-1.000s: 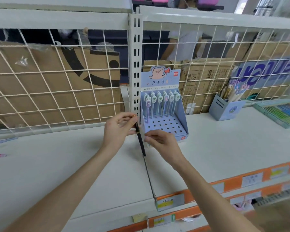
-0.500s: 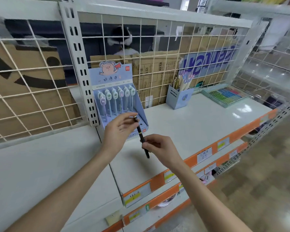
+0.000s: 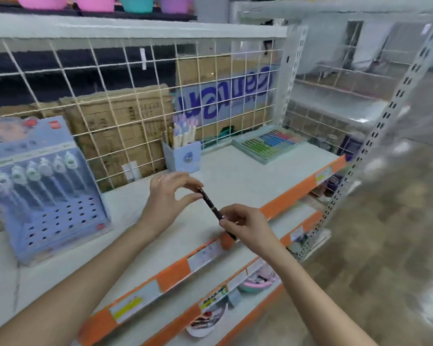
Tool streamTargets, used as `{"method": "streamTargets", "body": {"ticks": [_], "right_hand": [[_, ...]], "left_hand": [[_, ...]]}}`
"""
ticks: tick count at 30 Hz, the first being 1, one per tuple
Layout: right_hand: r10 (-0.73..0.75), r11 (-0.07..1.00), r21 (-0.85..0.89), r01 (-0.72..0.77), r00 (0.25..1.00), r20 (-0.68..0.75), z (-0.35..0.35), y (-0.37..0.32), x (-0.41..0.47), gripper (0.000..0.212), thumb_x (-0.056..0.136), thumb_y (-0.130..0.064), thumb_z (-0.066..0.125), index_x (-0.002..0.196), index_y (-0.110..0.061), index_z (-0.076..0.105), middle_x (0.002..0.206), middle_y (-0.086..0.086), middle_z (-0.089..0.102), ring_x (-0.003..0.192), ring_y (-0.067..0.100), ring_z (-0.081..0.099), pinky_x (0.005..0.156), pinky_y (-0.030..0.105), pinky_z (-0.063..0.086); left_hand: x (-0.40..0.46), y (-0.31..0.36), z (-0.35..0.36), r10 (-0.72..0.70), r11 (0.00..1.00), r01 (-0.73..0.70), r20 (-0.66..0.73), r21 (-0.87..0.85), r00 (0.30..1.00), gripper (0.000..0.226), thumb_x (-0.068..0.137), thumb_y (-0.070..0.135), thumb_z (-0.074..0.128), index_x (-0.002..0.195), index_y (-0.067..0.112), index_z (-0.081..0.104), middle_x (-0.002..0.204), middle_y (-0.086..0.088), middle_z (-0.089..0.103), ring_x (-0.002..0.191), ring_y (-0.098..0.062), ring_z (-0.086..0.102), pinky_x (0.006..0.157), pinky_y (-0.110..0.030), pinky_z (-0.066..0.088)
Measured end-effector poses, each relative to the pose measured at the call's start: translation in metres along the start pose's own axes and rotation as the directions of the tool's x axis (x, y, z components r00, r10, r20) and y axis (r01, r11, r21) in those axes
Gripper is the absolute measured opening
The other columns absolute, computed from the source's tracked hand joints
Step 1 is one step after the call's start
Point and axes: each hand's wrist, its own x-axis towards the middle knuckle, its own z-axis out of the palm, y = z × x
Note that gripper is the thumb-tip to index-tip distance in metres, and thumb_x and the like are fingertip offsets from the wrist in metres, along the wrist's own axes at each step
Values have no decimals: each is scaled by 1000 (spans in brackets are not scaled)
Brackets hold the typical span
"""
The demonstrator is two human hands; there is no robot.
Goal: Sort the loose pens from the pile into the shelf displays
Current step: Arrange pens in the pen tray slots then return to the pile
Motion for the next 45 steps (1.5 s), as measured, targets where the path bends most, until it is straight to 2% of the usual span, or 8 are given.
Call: {"method": "streamTargets", "body": {"ticks": [5, 9, 15, 19, 23, 30, 38, 45], "right_hand": [[23, 993, -116, -27, 999, -35, -97, 30, 12, 12, 83, -13, 66, 89, -24, 65, 78, -11, 62, 72, 5, 57, 69, 24, 46], [14, 987, -157, -18, 1000, -22, -155, 40, 28, 7, 84, -16, 66, 87, -22, 66, 72, -6, 61, 63, -2, 52, 59, 12, 38], [46, 986, -149, -67, 989, -144, -213, 58, 74, 5, 83, -17, 68, 88, -18, 68, 81, 2, 67, 73, 10, 60, 64, 17, 45], [110, 984, -113, -138, 968, -226, -246, 75, 114, 12, 83, -14, 69, 79, -24, 64, 85, 11, 68, 86, 26, 65, 78, 37, 51], [149, 971, -144, -190, 955, -258, -280, 97, 167, 7, 83, -15, 70, 82, -21, 66, 83, 10, 67, 82, 24, 64, 75, 32, 49], [257, 939, -171, -299, 938, -231, -322, 134, 267, 15, 82, -13, 70, 96, -8, 67, 76, 2, 64, 73, 12, 56, 68, 22, 42], [277, 935, -164, -314, 937, -213, -326, 172, 359, 13, 80, -11, 72, 91, -11, 66, 67, -7, 57, 62, 2, 50, 57, 9, 40], [266, 906, -299, -300, 953, -147, -325, 190, 381, 14, 84, -16, 69, 96, -11, 66, 79, 1, 62, 74, 10, 56, 73, 22, 41]], "left_hand": [[55, 37, 75, -21, 995, 27, 59, -98, 998, 9, 75, 42, 63, 84, 41, 65, 81, 33, 62, 101, 18, 47, 104, -52, 28], [98, 55, 116, -48, 982, 61, 79, -176, 996, 14, 73, 51, 61, 87, 50, 62, 96, 32, 62, 91, 12, 57, 100, -55, 35], [156, 59, 169, -58, 973, 62, 24, -223, 998, 27, 87, 24, 65, 112, 30, 59, 96, 24, 63, 96, 14, 54, 103, -48, 36], [189, 38, 207, -51, 982, 59, 47, -182, 998, 32, 89, 26, 62, 120, 23, 59, 109, 12, 63, 107, -6, 57, 103, -49, 37], [228, 16, 252, -86, 993, 94, 106, -75, 991, 44, 87, 39, 55, 128, 24, 54, 129, -3, 57, 124, -23, 46, 109, -46, 28], [278, -19, 312, -176, 968, 95, 356, 231, 918, 57, 95, 45, 43, 147, 31, 23, 156, 6, 17, 144, -21, 1, 113, -43, -6], [328, -56, 339, -197, 957, 99, 364, 273, 910, 57, 95, 48, 40, 146, 32, 22, 155, 7, 17, 144, -18, 2, 113, -43, -7], [349, -67, 361, -215, 951, 106, 374, 291, 902, 57, 96, 47, 37, 147, 34, 16, 156, 7, 12, 144, -16, -2, 113, -39, -11]]}}
